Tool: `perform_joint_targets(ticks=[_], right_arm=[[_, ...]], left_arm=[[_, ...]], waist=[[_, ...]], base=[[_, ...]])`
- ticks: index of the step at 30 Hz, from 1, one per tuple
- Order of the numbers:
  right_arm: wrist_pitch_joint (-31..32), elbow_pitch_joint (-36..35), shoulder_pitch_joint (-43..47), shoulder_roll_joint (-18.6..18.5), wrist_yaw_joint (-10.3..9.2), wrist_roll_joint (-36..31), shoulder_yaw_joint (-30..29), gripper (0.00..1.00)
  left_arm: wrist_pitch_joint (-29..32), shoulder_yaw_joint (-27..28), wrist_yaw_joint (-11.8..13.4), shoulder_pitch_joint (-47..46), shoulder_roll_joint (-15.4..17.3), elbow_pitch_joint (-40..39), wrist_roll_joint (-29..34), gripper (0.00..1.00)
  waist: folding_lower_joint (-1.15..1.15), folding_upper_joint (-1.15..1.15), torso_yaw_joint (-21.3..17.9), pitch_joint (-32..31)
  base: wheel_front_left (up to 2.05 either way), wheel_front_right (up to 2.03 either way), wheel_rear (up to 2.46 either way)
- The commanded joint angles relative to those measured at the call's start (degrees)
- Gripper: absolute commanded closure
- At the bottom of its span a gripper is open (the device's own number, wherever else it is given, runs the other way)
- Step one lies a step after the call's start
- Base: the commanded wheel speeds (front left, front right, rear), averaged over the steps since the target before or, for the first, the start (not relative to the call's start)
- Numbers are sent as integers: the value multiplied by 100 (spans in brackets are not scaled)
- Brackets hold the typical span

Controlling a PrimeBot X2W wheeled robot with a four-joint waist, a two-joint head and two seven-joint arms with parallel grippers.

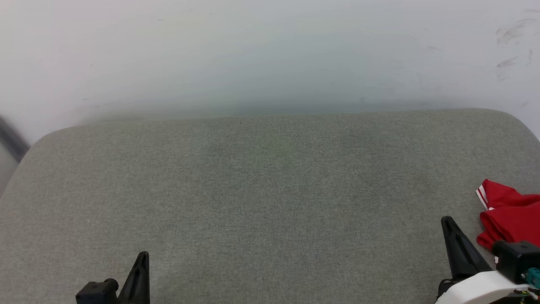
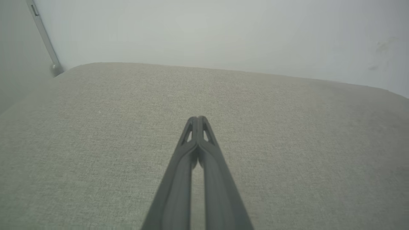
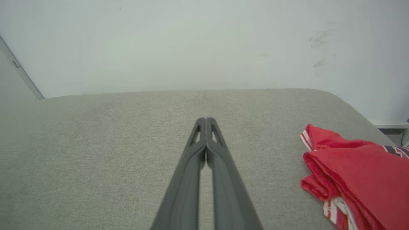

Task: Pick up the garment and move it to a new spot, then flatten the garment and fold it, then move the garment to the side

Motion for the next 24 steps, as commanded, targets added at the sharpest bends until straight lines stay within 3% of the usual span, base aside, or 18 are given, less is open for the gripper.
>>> perform_joint_targets(ticks=[1,24], right_arm=[[-14,-31,-80,-5,0,297,-2,100],[-8,618,-495,-65,-1,2786,-27,100]], left_arm=[[50,88,-54,-113,11,-68,-224,100],[635,535,-456,-517,-344,163,-2214,100]], waist=[[0,0,-1,3],[0,0,-15,56]], base=[[0,0,0],[0,0,0]])
